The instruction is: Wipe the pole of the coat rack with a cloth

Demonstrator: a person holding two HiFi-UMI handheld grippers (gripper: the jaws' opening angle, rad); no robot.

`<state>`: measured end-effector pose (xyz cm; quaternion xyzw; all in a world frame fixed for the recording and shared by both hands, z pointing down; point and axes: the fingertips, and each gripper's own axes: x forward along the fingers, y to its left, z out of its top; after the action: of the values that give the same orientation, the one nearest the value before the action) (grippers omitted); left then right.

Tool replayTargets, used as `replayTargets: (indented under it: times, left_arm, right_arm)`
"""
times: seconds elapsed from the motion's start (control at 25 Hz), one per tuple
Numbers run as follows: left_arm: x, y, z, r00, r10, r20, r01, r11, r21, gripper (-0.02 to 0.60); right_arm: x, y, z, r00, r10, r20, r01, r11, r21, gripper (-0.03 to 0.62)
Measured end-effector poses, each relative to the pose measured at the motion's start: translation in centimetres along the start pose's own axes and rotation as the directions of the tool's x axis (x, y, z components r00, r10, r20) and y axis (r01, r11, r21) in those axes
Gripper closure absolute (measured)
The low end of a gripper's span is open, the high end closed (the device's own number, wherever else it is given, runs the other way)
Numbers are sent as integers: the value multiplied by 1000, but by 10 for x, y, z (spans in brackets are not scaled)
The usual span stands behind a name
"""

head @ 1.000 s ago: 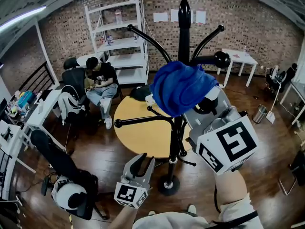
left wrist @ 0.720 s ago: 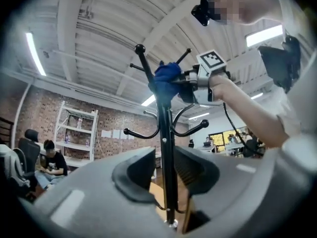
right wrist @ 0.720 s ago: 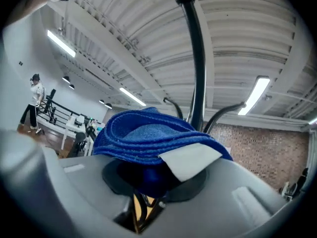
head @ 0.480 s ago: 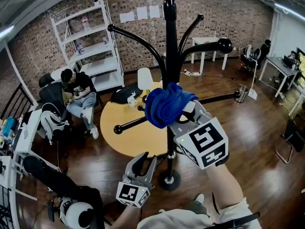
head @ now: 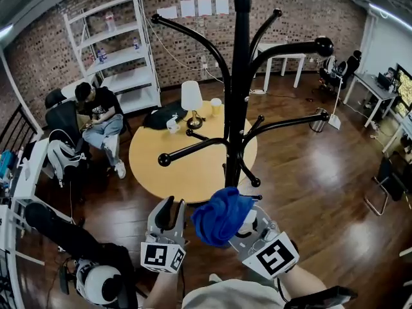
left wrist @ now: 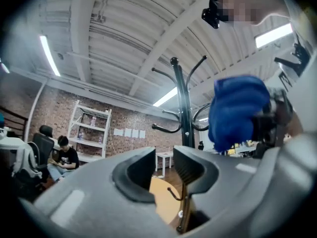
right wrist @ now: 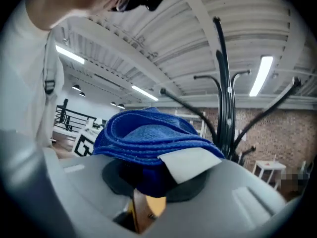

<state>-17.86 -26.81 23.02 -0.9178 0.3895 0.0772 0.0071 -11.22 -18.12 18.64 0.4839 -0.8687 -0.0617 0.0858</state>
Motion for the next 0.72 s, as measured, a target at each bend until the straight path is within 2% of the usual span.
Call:
replayTargets:
  times: [0.04, 0.12, 0.24, 0.36, 0.44, 0.6, 0.72]
  left_arm:
    - [-3, 4, -1, 1000, 14, -7, -14, 1000, 7, 472]
    - [-8, 5, -7, 1000, 9, -15, -9, 1000, 15, 472]
    - [-12, -8, -12, 999, -29, -37, 30, 1000, 7, 472]
    - [-16, -22, -11, 996, -70, -46, 70, 998, -6, 472]
    - [-20, -25, -10, 995, -86, -49, 86, 996, -6, 472]
    - [-25, -19, -6, 996, -74, -44, 73, 997, -29, 472]
    - [-26, -13, -11, 996, -73, -61, 70, 997, -45, 472]
  right_arm:
    - [10, -2, -27, 999, -31, -44, 33, 999, 32, 496]
    - [32, -19, -60, 990, -130, -59, 132, 990, 47, 496]
    - [56, -64, -71, 957, -286, -46, 287, 958, 24, 496]
    - [67, -102, -69, 917, -397, -45, 400, 912, 88, 496]
    - [73, -112, -64, 904, -425, -46, 428, 899, 91, 496]
    - [71, -118, -66, 883, -469, -39, 470, 881, 59, 496]
    - [79, -107, -95, 884, -461, -79, 467, 880, 84, 496]
